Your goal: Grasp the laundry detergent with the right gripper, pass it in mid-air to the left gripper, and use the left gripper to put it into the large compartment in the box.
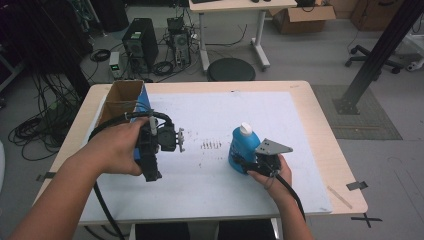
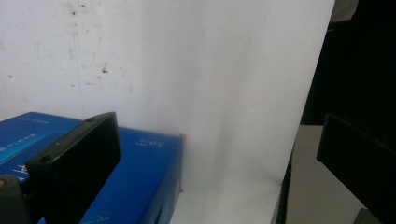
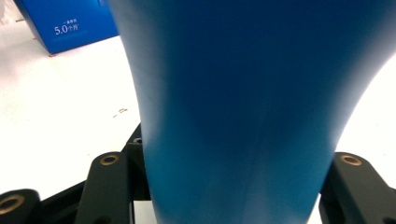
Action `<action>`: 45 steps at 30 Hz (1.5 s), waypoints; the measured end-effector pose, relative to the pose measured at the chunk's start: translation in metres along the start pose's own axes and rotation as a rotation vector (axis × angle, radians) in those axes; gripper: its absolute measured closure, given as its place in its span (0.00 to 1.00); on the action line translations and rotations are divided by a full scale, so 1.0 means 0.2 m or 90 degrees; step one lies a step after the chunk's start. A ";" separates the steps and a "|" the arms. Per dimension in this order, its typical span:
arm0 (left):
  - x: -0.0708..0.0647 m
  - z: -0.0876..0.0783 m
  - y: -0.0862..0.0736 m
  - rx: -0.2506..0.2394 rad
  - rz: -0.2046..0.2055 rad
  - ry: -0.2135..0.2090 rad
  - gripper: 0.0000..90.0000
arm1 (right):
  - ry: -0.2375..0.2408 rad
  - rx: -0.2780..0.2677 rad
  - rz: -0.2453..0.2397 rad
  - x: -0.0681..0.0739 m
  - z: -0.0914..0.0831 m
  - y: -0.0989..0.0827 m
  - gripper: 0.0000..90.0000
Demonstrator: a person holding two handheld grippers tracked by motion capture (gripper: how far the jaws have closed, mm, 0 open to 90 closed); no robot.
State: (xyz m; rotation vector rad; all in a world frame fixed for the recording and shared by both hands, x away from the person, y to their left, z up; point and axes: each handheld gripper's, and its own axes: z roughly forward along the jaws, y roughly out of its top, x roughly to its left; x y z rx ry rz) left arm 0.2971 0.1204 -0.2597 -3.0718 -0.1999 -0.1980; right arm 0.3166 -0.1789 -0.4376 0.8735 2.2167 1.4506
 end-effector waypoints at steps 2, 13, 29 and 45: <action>0.00 -0.01 0.00 0.002 0.000 0.002 0.00 | -0.001 -0.001 -0.002 0.00 0.00 0.00 0.48; 0.00 -0.07 0.04 0.000 0.003 0.016 0.00 | 0.048 -0.007 -0.052 0.05 -0.05 0.15 0.50; -0.01 -0.20 0.12 -0.023 0.027 0.009 0.00 | 0.238 0.019 -0.139 0.17 -0.16 0.32 0.50; -0.05 -0.25 0.26 -0.019 0.064 -0.007 0.00 | 0.324 0.045 -0.186 0.29 -0.05 0.33 0.50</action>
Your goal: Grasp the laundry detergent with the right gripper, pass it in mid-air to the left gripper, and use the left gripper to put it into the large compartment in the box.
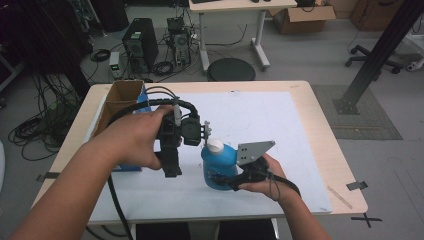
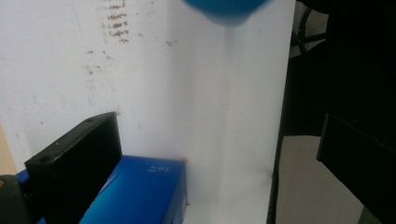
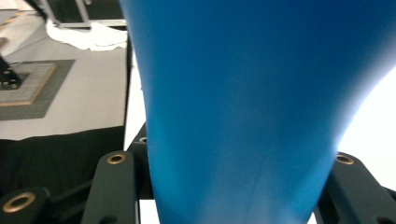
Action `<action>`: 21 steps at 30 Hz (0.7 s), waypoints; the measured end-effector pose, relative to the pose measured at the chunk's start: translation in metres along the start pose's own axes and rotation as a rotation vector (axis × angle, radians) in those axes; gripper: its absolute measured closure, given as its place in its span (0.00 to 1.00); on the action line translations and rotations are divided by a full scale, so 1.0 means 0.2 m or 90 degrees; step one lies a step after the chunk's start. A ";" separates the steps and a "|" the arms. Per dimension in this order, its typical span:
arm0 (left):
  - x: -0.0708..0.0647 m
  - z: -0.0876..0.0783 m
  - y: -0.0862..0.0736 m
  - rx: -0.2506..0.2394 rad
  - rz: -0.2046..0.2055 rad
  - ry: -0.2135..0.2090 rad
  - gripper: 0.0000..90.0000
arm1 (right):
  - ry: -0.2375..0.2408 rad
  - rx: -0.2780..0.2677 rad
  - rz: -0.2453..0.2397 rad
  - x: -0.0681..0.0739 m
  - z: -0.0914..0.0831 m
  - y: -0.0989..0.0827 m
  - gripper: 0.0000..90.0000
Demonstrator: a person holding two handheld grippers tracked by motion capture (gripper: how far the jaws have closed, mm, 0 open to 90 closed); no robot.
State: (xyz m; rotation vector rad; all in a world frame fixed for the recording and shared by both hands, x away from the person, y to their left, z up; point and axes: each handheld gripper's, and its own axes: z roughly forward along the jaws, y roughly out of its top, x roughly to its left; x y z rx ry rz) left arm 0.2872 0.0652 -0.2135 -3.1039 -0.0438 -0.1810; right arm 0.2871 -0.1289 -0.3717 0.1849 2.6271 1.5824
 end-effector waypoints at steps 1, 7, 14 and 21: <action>0.00 0.00 0.01 -0.001 0.001 -0.001 0.00 | 0.006 -0.001 -0.003 0.00 0.01 0.01 0.51; 0.00 -0.01 0.03 -0.016 0.008 -0.019 0.00 | 0.028 -0.009 -0.014 0.02 0.09 0.04 0.50; -0.01 0.01 0.04 -0.009 0.009 -0.019 0.00 | 0.039 -0.012 -0.018 0.04 0.16 0.07 0.50; -0.01 0.03 0.04 -0.008 0.008 -0.020 0.00 | 0.045 -0.011 -0.024 0.04 0.24 0.10 0.50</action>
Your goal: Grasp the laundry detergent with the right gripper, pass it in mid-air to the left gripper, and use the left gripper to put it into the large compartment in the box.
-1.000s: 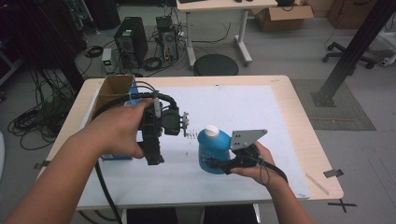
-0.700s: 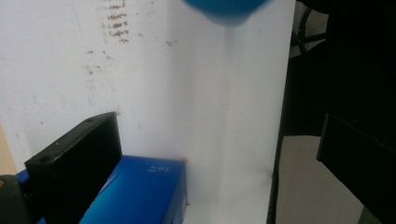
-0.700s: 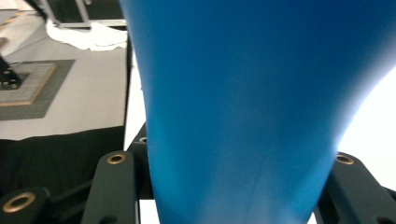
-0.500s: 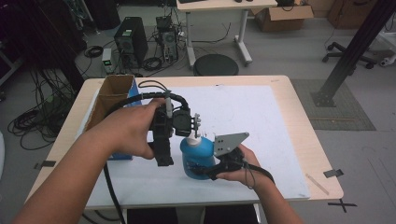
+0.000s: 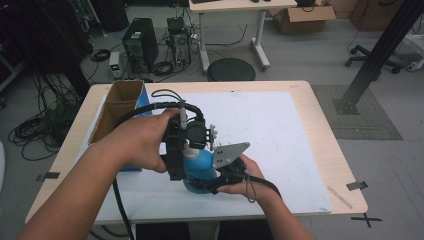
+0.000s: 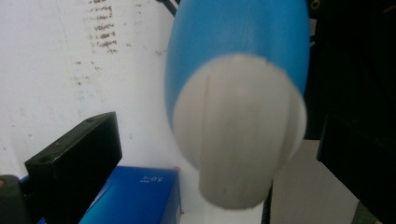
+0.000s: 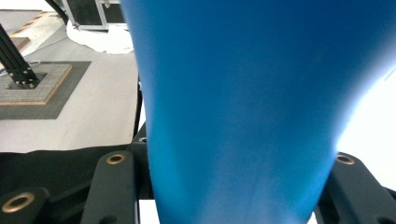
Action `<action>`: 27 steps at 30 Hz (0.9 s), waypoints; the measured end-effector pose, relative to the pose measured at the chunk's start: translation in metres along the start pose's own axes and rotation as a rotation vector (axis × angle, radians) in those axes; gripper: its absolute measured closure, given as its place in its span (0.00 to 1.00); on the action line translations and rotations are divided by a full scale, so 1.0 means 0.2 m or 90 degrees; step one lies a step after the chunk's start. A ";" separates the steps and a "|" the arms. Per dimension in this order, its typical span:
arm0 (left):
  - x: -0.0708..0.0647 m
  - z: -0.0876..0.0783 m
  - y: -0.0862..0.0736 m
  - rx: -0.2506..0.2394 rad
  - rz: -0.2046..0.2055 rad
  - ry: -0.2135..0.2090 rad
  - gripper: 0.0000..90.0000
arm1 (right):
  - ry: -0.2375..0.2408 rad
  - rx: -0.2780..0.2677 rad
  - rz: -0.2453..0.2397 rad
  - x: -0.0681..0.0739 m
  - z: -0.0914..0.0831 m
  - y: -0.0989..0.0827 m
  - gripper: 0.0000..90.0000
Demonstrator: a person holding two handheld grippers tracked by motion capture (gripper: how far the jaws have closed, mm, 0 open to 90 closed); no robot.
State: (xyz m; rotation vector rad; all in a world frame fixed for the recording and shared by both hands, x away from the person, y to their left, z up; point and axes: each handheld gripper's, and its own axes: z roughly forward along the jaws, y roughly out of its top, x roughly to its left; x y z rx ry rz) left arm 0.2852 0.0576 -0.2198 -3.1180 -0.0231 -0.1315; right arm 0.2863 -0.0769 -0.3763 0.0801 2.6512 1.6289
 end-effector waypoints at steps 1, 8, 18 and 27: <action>0.00 0.00 0.00 0.000 0.000 -0.002 0.00 | 0.001 0.000 0.000 0.00 0.01 0.00 0.50; 0.00 0.03 0.01 0.005 0.004 -0.009 0.00 | 0.007 -0.001 -0.001 -0.01 0.07 -0.01 0.50; 0.00 0.06 0.03 0.004 0.010 -0.012 0.00 | 0.003 -0.012 -0.001 -0.02 0.08 0.00 0.50; 0.00 0.08 0.03 0.008 0.010 -0.012 0.00 | 0.006 -0.019 -0.008 -0.01 0.10 0.01 0.50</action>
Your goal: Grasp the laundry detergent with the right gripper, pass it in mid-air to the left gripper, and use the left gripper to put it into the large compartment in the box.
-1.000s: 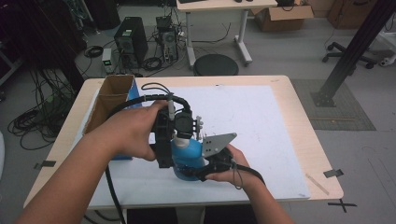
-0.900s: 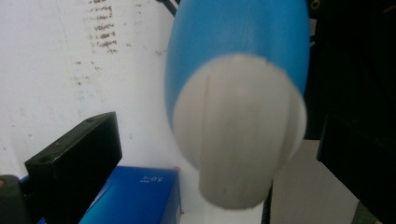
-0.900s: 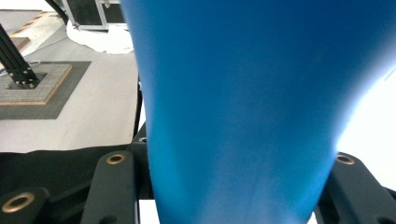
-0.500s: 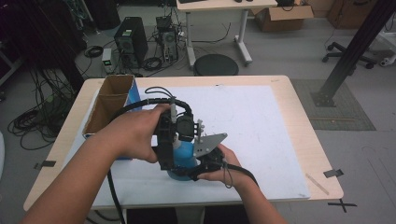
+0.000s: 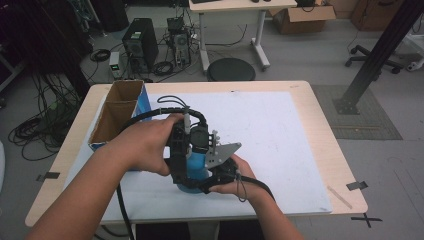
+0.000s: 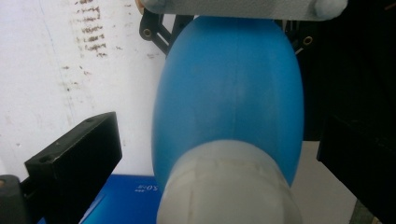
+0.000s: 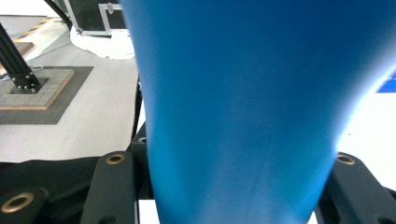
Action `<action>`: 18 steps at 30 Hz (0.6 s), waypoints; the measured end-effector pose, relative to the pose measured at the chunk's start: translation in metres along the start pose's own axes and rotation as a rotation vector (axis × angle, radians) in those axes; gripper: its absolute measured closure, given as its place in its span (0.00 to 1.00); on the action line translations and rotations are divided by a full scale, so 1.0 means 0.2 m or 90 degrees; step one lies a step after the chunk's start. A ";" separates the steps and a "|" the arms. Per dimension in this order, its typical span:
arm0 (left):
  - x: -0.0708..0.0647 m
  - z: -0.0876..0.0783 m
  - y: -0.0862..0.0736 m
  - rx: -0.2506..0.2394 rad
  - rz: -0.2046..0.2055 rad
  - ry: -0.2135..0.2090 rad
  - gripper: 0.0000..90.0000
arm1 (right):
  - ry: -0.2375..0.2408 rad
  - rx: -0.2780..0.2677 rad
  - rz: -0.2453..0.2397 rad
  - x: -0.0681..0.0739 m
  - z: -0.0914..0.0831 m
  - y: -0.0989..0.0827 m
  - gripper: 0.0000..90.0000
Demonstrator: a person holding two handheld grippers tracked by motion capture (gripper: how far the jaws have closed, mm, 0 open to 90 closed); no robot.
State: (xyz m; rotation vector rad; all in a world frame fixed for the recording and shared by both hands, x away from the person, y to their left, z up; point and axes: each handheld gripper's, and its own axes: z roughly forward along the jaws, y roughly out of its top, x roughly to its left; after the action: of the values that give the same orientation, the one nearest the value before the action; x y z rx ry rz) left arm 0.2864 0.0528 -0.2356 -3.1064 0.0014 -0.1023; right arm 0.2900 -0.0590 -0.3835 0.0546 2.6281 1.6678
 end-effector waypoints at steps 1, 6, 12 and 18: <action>0.00 0.00 0.00 0.001 0.000 0.000 0.00 | 0.000 0.001 -0.001 0.00 0.00 0.00 0.50; 0.00 0.00 0.00 0.003 0.002 0.004 0.01 | -0.001 0.000 0.000 0.00 0.00 0.00 0.50; 0.00 0.01 0.01 0.003 0.004 0.005 0.02 | 0.000 -0.004 0.000 0.00 -0.01 0.01 0.50; 0.00 0.02 0.02 0.010 0.010 0.011 0.06 | -0.001 -0.006 0.000 0.00 -0.02 0.01 0.50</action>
State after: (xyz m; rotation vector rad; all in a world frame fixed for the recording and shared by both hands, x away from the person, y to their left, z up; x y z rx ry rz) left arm 0.2870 0.0490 -0.2397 -3.0885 0.0242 -0.1272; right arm 0.2892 -0.0621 -0.3806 0.0552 2.6186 1.6802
